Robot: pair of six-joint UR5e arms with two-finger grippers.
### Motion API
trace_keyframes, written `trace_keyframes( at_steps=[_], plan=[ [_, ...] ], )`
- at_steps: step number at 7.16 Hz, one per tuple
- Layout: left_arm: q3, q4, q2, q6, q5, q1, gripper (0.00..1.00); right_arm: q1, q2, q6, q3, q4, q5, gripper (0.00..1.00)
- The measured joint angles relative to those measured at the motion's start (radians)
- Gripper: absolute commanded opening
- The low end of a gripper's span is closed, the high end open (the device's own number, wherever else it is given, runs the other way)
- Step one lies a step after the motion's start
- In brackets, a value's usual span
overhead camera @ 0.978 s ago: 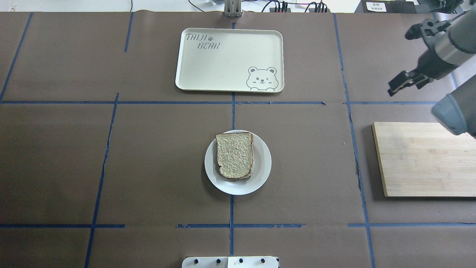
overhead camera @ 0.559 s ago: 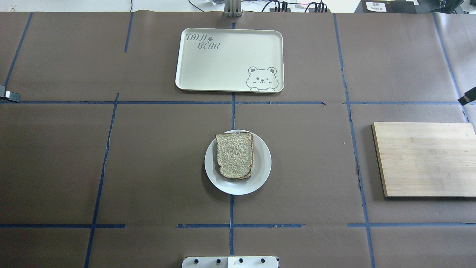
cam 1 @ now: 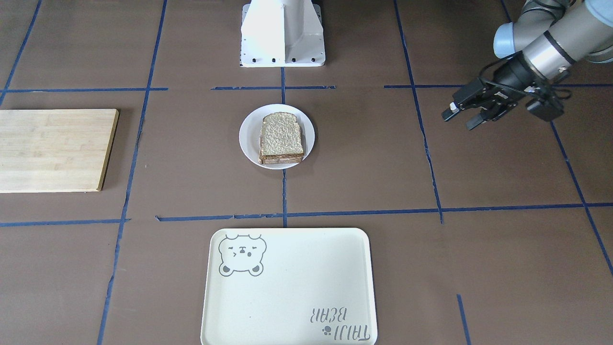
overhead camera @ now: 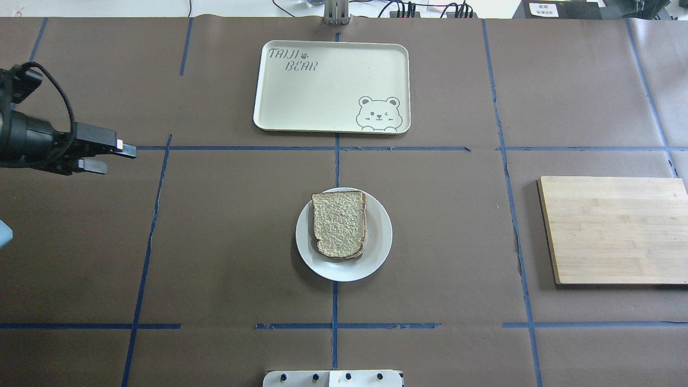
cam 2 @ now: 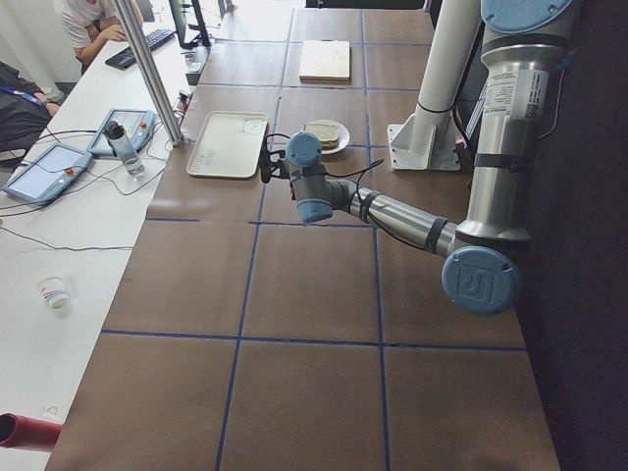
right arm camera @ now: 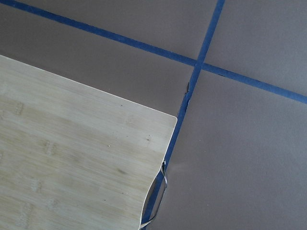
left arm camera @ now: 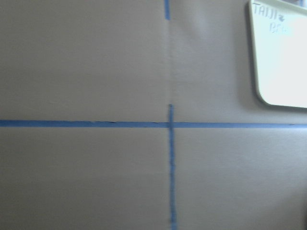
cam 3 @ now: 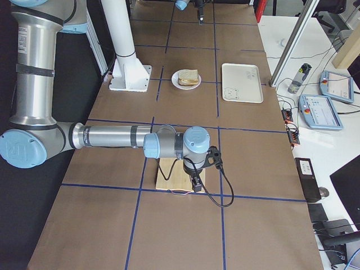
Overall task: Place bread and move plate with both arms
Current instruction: 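Reach the left gripper to the plate rim nearest it and grip it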
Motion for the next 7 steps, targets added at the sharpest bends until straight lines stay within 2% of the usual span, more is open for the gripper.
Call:
trace_keyframes(
  at_steps=[3,6,7],
  plan=[
    [0.005,-0.103,-0.068,-0.179,0.373,0.309,1.0,0.004,-0.008,0.004,0.0,0.003,0.002,1.0],
    [0.049,-0.136,-0.153,-0.277,0.611,0.506,1.0,0.004,-0.007,0.007,-0.002,0.004,0.002,1.0],
    [0.086,-0.174,-0.185,-0.299,0.682,0.56,0.97,0.004,-0.007,0.008,-0.002,0.004,0.003,1.0]
  ],
)
